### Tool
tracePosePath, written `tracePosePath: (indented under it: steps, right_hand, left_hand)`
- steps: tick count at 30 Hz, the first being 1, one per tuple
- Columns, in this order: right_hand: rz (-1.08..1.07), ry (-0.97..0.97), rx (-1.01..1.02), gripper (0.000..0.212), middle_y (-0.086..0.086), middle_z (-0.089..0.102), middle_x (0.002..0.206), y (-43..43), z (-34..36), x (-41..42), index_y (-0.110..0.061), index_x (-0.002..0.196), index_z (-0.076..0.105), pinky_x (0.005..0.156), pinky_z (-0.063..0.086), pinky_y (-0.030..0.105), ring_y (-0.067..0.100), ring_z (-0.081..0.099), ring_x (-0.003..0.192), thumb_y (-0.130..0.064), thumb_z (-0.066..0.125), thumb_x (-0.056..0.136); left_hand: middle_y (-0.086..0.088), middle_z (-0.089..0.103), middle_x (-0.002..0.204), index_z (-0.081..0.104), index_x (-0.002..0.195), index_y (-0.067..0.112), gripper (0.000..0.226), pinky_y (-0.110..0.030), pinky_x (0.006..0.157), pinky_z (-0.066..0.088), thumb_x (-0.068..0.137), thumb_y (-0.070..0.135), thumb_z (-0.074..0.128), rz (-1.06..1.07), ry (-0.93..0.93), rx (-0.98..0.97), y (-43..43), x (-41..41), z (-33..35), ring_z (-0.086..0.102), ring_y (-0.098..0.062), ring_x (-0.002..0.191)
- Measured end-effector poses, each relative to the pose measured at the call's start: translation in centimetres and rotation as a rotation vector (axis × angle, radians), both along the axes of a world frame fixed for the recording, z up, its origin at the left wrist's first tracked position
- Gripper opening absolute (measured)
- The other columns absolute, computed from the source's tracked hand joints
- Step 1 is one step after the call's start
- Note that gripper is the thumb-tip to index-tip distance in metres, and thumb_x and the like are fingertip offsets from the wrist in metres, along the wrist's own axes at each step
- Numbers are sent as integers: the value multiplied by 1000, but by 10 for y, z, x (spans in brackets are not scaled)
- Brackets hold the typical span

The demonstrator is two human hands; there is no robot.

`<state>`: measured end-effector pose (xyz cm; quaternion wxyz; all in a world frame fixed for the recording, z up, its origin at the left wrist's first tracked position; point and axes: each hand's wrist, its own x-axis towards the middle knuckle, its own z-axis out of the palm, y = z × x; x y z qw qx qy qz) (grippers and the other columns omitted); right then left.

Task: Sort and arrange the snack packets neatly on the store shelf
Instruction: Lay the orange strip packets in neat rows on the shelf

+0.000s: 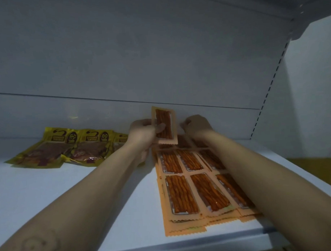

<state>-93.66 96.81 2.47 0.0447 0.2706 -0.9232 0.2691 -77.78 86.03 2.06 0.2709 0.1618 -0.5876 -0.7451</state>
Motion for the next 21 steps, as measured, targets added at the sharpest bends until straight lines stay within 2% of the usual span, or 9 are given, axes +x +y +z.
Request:
tracePosePath:
  steps: [3,4,6,8,10,12,14,17,21]
  right_hand:
    - [311,-419,-261,49,6,76,94,9,24,22,-18,99,68,69,53,30,19,73,77,-62,46,95]
    - [405,-442,-234,47,4,77,91,11,28,29,-20,99,70,66,55,30,19,73,78,-63,54,88]
    - [483,-359,-213,28,1,77,90,15,32,35,-23,96,72,64,59,33,22,74,82,-46,71,79]
    - [404,-237,-266,19,0,76,84,21,37,32,-23,96,71,60,59,33,24,73,78,-28,78,79]
    - [254,-148,-254,25,3,73,84,37,40,18,-17,105,67,51,53,29,21,70,68,-23,78,83]
    - [82,-124,-163,29,13,70,98,57,38,0,-7,113,63,61,56,36,27,70,78,-21,73,89]
    - [-24,-183,-56,30,20,69,104,70,30,-14,4,113,64,81,58,44,34,69,90,-17,68,92]
    - [-66,-245,-5,32,17,67,91,66,16,-16,7,110,66,61,54,30,27,65,74,-18,70,91]
    - [-129,-79,159,39,14,68,114,53,5,-21,-2,115,64,69,41,26,26,64,99,-28,74,87]
  left_hand:
    - [-23,71,100,66,95,0,8,-36,66,61,87,-3,67,6,105,151,4,1,5,72,-33,81]
    - [-22,72,98,67,98,-1,11,-34,62,61,87,-3,67,-12,133,187,7,2,7,73,-29,75]
    - [-19,74,93,69,97,2,9,-31,56,60,88,2,69,-23,148,157,15,1,9,73,-23,66]
    - [-14,75,97,71,101,8,11,-30,59,60,91,12,68,-9,83,-20,18,-5,9,73,-20,72]
    - [-6,71,113,69,118,11,26,-29,70,57,95,23,65,-20,-103,-389,14,-17,6,70,-20,91]
    - [-3,60,133,60,133,20,38,-30,91,50,97,33,60,-65,-405,-947,6,-31,4,59,-23,115]
    - [-1,49,145,53,138,30,43,-40,106,42,97,40,55,-83,-658,-1291,1,-44,2,48,-28,129]
    - [-2,52,142,53,137,32,42,-46,108,40,96,40,53,-54,-794,-1358,-2,-57,-7,47,-30,129]
    - [-4,58,134,57,132,26,40,-34,98,46,95,40,58,-134,-760,-1425,-11,-68,-26,55,-26,120]
